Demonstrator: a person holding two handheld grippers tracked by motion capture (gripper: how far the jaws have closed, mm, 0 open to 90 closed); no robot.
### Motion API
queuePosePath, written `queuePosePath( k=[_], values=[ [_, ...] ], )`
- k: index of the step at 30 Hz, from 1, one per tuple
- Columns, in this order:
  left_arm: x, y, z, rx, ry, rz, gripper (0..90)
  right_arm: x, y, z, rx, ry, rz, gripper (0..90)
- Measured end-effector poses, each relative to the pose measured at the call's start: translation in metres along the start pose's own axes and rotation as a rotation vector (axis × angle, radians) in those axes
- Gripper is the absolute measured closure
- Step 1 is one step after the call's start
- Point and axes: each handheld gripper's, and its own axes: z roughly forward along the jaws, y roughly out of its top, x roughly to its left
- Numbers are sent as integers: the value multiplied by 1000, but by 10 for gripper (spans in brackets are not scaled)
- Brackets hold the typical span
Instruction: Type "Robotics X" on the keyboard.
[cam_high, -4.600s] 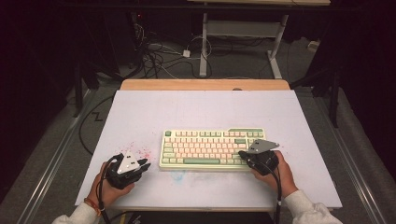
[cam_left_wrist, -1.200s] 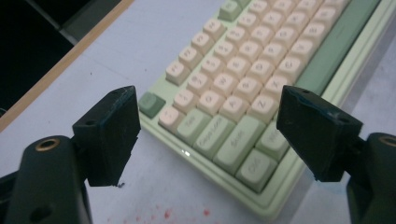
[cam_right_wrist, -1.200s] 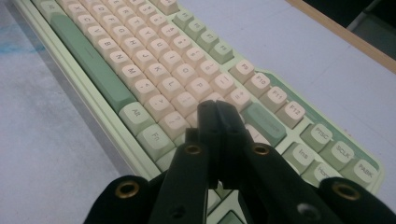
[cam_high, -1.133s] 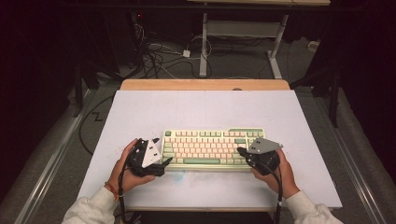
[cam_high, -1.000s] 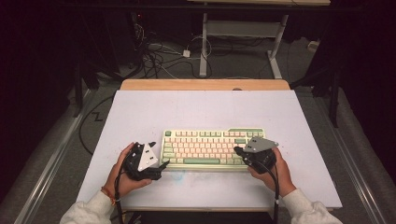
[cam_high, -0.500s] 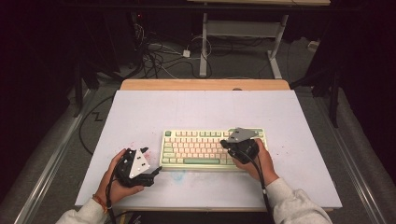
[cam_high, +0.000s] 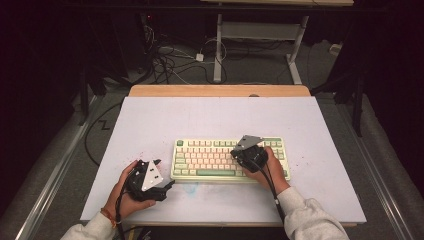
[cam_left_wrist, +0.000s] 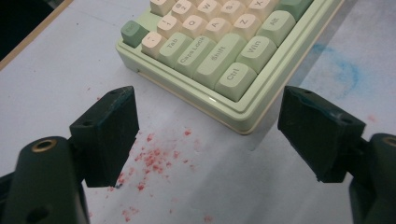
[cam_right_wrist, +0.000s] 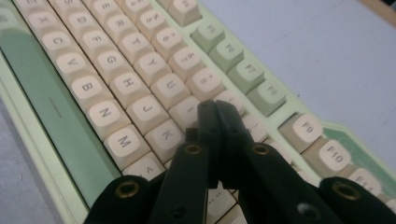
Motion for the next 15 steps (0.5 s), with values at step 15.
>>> queuePosePath(
  k=[15],
  values=[
    [1,0,0,-3,-5,-7,192,-1,0,-29,-125,-3,17,894]
  ],
)
